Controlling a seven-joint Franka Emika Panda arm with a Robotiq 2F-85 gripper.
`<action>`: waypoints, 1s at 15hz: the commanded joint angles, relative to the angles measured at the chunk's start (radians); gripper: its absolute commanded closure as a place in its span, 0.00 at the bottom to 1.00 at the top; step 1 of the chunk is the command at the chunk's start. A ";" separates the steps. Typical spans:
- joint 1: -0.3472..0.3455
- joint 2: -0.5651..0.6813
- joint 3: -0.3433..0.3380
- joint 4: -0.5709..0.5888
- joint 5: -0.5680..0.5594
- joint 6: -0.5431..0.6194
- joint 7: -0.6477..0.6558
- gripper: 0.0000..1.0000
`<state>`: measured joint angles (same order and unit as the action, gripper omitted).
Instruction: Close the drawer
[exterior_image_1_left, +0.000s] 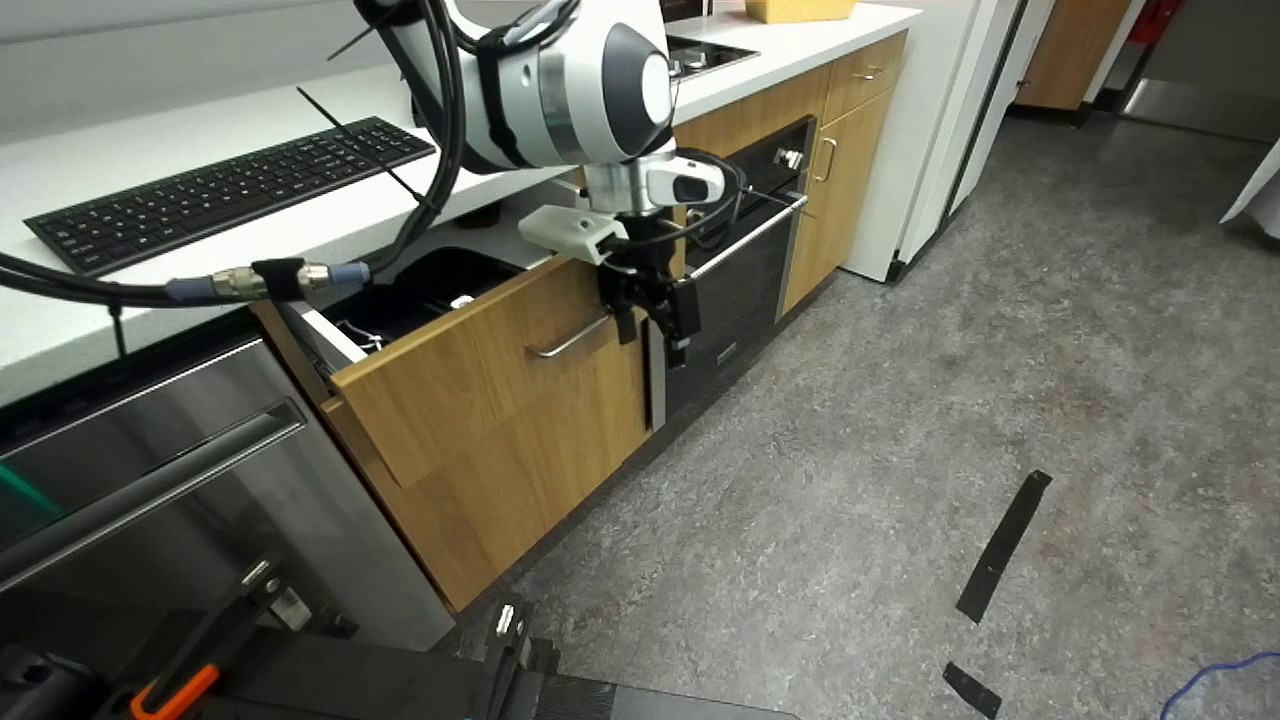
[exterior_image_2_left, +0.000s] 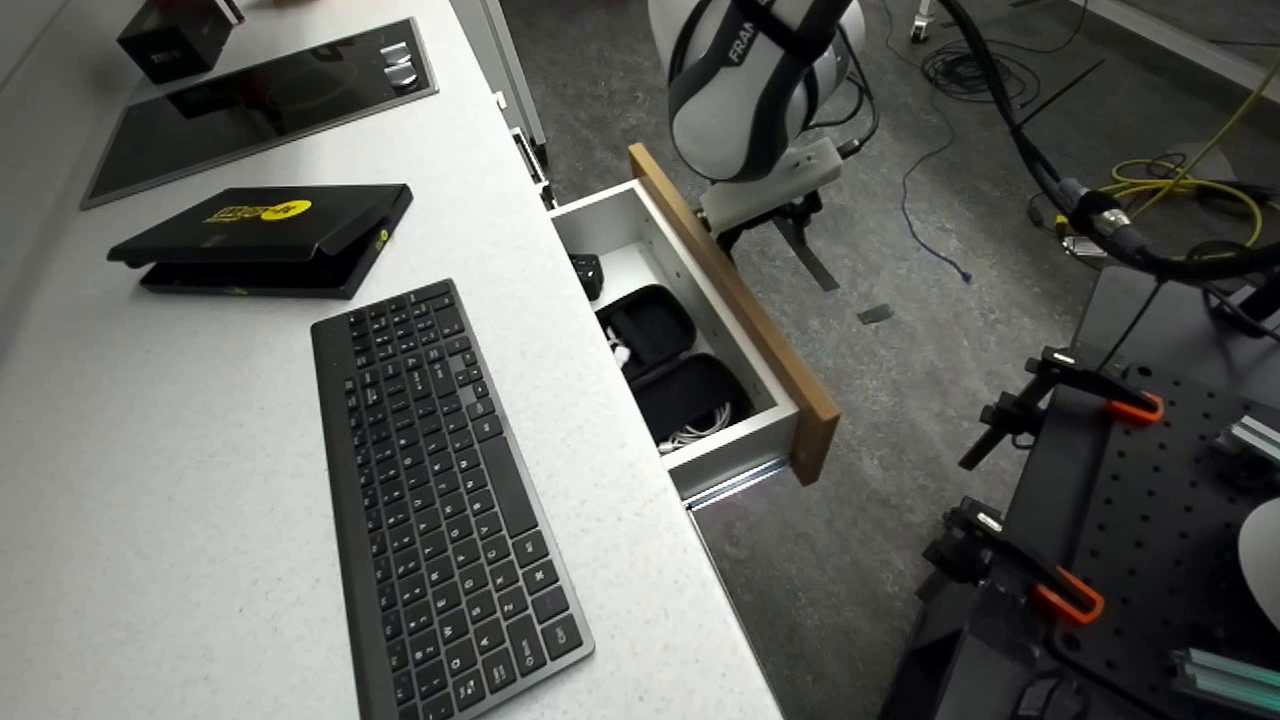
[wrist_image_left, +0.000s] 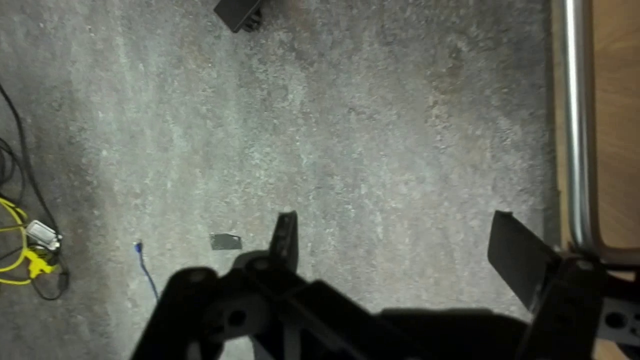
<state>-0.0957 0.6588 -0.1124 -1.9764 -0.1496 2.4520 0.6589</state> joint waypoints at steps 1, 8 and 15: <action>0.045 0.020 0.043 0.068 0.104 -0.048 -0.113 0.00; 0.142 0.120 0.103 0.272 0.200 -0.245 -0.185 0.00; 0.183 0.107 0.076 0.281 0.175 -0.309 -0.191 0.00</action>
<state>0.0671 0.7640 -0.0142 -1.6983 0.0068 2.1450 0.4791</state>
